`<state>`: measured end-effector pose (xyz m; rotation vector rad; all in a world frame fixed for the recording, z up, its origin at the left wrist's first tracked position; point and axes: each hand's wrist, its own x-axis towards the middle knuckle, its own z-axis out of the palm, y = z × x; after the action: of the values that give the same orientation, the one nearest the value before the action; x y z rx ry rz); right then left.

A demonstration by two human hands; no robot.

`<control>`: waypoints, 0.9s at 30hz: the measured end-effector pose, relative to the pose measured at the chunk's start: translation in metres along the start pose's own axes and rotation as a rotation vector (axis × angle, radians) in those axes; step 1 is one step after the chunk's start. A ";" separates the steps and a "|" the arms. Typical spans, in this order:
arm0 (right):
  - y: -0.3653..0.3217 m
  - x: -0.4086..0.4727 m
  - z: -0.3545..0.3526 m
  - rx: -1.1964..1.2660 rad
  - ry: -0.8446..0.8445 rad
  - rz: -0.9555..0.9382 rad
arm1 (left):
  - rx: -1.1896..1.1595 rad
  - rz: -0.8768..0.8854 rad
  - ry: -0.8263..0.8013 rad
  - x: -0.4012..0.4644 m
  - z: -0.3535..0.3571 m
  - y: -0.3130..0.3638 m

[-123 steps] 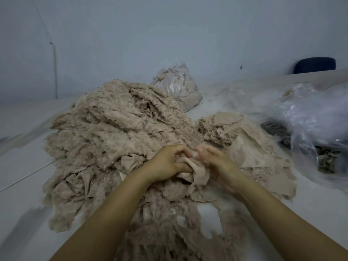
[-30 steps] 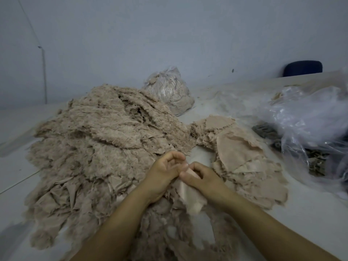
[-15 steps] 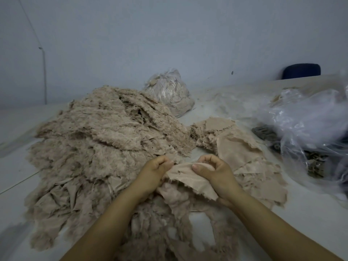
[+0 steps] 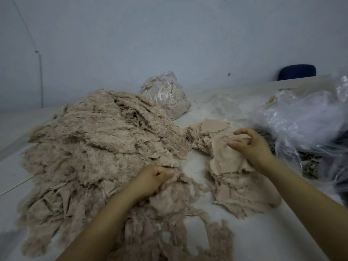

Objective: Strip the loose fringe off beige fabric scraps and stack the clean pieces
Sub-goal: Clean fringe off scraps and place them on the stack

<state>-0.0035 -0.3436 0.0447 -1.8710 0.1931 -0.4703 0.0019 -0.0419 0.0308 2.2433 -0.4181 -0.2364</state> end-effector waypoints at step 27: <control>-0.029 -0.061 0.105 0.212 -0.353 -0.210 | -0.079 0.312 0.380 -0.001 -0.025 0.038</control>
<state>-0.0184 -0.2210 0.0282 -1.7393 -0.2818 -0.2822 0.0000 -0.0467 0.0764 2.0494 -0.5313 0.3266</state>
